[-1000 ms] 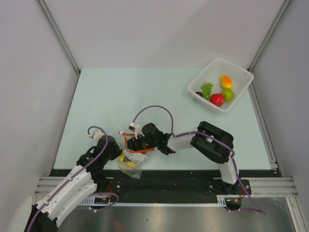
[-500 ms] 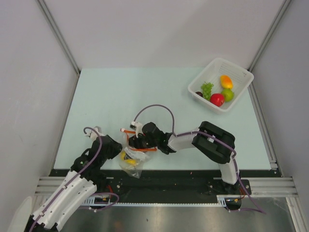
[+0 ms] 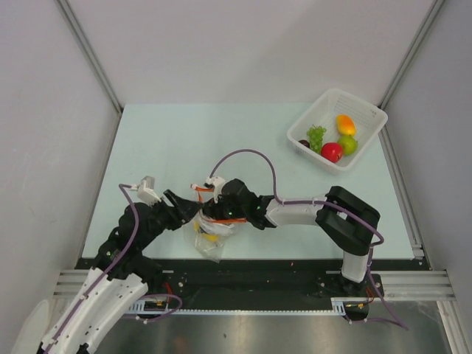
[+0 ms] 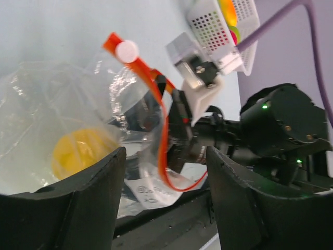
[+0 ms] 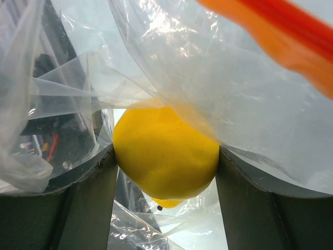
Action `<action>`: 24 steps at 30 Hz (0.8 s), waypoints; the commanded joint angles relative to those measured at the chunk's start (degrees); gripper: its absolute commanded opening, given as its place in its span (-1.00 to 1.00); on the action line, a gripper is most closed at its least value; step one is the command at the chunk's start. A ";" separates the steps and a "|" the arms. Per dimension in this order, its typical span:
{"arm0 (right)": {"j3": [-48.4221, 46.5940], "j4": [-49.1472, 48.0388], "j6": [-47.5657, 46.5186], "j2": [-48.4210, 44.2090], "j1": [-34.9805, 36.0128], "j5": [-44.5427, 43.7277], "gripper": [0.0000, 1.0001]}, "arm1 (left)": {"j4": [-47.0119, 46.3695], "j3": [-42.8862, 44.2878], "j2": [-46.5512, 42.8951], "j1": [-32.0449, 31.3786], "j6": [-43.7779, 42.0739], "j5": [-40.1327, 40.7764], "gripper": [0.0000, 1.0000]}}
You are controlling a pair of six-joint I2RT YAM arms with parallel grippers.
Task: Open the zip-top bag and remove the fake food
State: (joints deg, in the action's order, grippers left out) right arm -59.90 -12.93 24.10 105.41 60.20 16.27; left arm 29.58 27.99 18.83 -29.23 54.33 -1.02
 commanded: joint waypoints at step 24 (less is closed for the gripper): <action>-1.27 5.72 -3.53 -8.46 3.16 -4.93 -0.63 | -4.44 4.01 9.74 -0.03 -4.05 5.58 -0.21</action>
State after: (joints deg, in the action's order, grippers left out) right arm -59.90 -7.01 22.04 100.25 62.92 12.38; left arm 25.12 30.87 29.21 -29.45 51.53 1.96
